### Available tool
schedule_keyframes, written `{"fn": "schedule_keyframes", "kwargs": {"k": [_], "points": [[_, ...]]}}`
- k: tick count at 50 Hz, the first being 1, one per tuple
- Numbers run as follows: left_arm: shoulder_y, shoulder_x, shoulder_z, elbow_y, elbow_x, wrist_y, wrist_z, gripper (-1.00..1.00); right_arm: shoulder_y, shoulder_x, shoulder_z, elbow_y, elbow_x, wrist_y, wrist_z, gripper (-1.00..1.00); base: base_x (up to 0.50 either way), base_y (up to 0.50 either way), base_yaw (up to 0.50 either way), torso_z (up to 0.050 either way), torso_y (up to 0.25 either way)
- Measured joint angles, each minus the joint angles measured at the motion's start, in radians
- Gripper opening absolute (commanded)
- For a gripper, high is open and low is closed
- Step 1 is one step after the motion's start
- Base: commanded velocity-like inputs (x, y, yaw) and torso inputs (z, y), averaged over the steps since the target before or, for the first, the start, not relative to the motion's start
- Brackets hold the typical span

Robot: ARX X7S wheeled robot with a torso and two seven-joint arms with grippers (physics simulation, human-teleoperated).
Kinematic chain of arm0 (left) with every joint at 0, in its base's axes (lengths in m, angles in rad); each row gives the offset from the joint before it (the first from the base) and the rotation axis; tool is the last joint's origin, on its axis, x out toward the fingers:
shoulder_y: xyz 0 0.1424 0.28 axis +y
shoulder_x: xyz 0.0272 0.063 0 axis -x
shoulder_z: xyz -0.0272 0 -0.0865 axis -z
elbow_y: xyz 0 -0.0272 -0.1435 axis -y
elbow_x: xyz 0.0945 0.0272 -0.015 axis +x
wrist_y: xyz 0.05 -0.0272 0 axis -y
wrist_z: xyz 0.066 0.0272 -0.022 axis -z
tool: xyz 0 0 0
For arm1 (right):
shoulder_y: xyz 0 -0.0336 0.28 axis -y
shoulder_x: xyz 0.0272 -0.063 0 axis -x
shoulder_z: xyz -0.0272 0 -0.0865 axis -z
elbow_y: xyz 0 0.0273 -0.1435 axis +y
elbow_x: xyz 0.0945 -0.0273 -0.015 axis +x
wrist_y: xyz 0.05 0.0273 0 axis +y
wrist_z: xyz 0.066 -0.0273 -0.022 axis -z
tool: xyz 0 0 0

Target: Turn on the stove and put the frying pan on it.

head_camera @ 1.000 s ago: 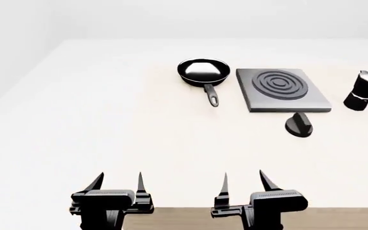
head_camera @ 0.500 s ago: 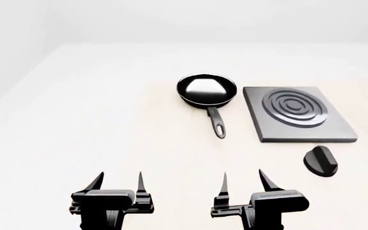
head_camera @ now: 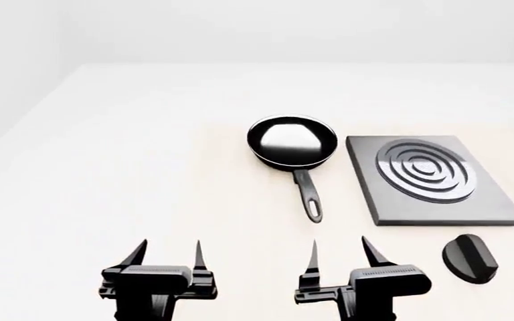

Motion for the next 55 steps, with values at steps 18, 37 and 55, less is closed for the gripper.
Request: {"fn": "schedule_keyframes", "kwargs": {"k": [18,37,55], "points": [[0.000,-0.011,0.016,0.001,0.001,-0.001,-0.014,1.00,0.000,-0.003,0.012,-0.005,0.062,-0.005,0.003,1.00,0.00,0.00,0.00,0.019,-0.134],[0.003,-0.020,0.024,0.007,0.004,0.024,-0.032,1.00,0.000,0.001,0.015,-0.016,0.083,-0.032,0.024,1.00,0.00,0.00,0.00,0.031,-0.205],[0.034,-0.033,0.011,0.079,0.024,0.160,-0.065,1.00,-0.034,0.013,0.021,-0.109,0.062,-0.152,0.051,1.00,0.00,0.00,0.00,0.024,-0.097]]}}
